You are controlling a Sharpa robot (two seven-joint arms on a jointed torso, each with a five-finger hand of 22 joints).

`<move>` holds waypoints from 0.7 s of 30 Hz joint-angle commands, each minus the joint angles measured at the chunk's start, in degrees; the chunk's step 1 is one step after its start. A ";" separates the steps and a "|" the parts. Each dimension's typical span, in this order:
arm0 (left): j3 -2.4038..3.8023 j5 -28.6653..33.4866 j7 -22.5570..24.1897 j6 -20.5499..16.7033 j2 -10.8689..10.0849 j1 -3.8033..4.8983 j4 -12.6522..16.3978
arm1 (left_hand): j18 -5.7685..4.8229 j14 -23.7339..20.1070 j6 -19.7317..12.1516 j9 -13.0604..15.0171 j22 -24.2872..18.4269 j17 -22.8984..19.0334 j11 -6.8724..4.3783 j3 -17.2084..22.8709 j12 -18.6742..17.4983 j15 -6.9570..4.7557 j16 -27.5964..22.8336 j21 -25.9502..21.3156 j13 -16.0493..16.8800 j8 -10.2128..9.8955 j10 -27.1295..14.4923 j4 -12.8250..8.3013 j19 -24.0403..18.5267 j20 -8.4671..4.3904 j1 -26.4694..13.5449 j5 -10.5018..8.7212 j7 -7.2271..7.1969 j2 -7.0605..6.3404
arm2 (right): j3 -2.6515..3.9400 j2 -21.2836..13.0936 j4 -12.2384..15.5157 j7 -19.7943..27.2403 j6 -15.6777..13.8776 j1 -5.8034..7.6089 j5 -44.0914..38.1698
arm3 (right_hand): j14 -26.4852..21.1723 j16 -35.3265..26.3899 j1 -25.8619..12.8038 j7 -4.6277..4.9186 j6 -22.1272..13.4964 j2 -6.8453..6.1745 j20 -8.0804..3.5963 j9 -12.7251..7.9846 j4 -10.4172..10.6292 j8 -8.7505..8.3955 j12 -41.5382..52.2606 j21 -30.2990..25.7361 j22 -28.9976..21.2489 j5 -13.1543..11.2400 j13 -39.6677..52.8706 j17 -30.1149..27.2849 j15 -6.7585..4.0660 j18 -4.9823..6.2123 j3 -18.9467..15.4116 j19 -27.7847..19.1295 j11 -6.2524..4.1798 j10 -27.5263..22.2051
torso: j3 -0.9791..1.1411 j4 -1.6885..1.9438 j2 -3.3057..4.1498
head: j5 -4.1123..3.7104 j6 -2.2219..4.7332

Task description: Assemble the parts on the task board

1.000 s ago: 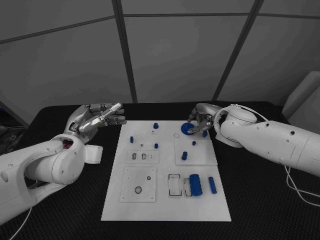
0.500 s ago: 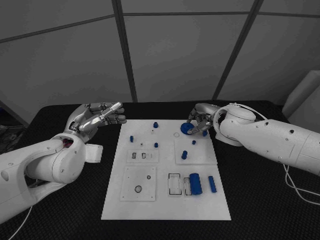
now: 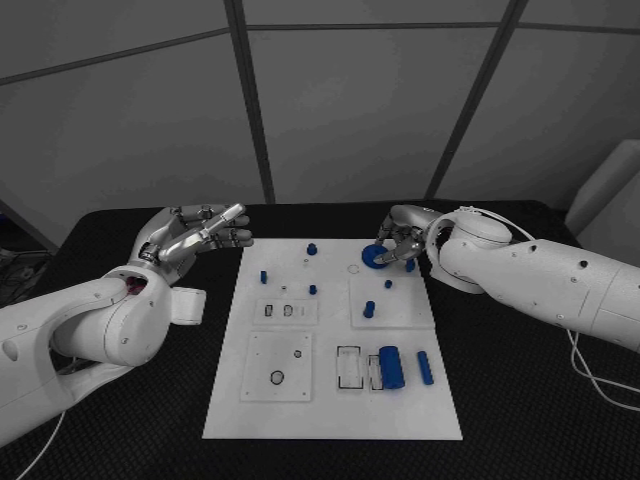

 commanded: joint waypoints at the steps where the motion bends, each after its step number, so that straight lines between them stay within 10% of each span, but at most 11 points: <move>1: 0.06 -0.10 0.09 0.65 -0.01 0.08 0.07 | -0.58 -0.20 -0.37 -0.05 -0.09 0.10 0.12 0.06 -0.19 0.25 -0.45 0.17 -0.08 -0.25 -0.56 -0.52 0.23 0.16 0.13 -0.20 0.06 0.61 | 0.03 0.00 0.48 -0.12 -3.33 0.10 -1.54 | 4.64 0.39 0.30 -0.69 1.12 0.75 -0.17 0.29 -0.20 0.27 0.52 0.39 0.32 0.25 0.50 9.05 -0.44 -1.22 0.56 0.51 -0.14 0.60 | 0.02 0.05 -0.01 | 0.00 0.09; 21: 0.06 -0.10 -0.14 0.93 0.01 0.08 0.05 | -0.58 -0.24 -0.49 -0.06 -0.10 0.13 0.17 0.11 -0.20 0.28 -0.58 0.18 -0.09 -0.27 -0.73 -0.63 0.22 0.17 0.16 -0.20 0.13 0.64 | 0.07 0.12 9.79 0.01 -11.51 0.09 -11.94 | 4.80 0.71 0.34 -0.96 1.98 0.23 -0.57 -0.12 -0.83 -0.24 1.66 1.35 2.35 2.34 2.07 9.82 -0.76 -1.64 2.66 1.63 -0.45 1.51 | -0.02 0.02 -0.06 | 0.28 0.18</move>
